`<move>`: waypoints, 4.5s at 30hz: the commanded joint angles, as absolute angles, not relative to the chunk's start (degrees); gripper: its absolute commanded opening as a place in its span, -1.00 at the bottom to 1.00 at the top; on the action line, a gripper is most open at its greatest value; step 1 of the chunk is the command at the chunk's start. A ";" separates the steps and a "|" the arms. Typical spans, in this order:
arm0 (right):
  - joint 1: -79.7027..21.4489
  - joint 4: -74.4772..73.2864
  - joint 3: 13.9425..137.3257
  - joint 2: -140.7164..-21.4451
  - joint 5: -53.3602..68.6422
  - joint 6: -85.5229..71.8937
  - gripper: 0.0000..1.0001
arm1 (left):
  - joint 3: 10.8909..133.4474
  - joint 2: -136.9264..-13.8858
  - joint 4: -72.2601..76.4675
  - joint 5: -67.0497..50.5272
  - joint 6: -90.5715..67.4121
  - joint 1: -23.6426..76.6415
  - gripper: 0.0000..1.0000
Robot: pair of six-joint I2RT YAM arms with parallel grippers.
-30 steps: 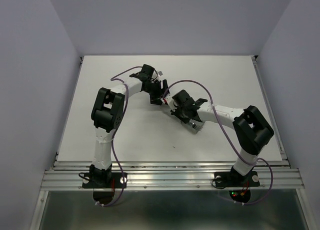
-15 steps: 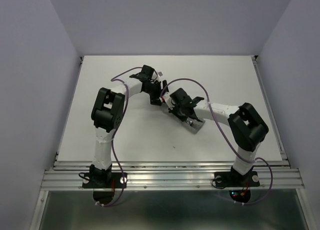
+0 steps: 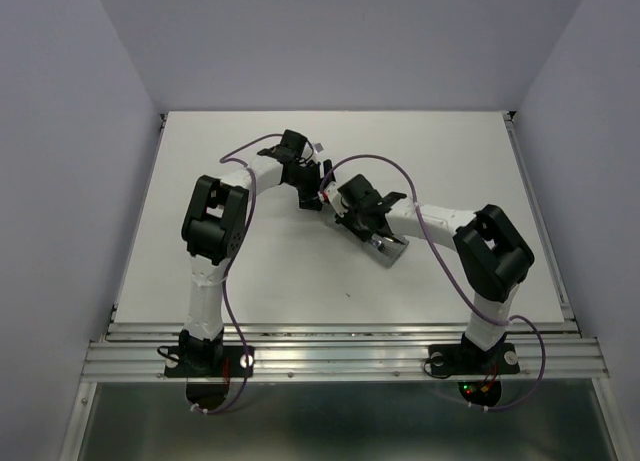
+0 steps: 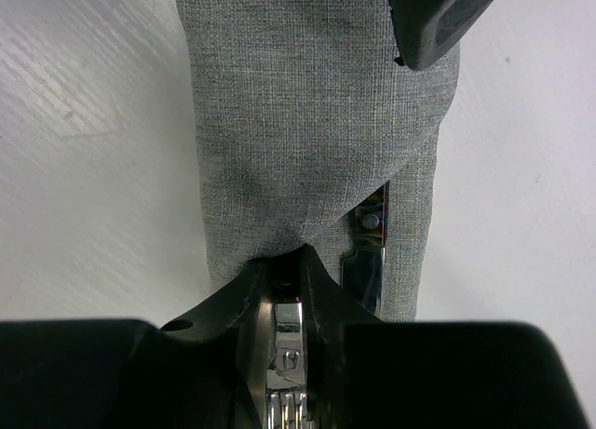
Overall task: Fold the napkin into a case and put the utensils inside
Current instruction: Stuff the fork into the folded napkin.
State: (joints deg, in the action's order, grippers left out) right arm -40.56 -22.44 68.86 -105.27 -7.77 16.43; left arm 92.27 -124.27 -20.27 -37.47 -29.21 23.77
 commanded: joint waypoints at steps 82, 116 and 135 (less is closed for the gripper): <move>-27.77 -41.66 57.04 -82.53 -2.03 -0.62 -0.99 | 99.14 -126.38 -24.96 -38.67 -26.89 25.49 0.53; -27.77 -44.74 59.68 -88.86 5.45 4.57 -0.99 | 99.67 -126.83 -24.96 -39.46 -26.81 25.40 0.54; -27.77 -42.36 61.00 -90.44 6.68 4.75 -0.99 | 98.09 -126.12 -24.17 -39.46 -26.98 25.49 0.54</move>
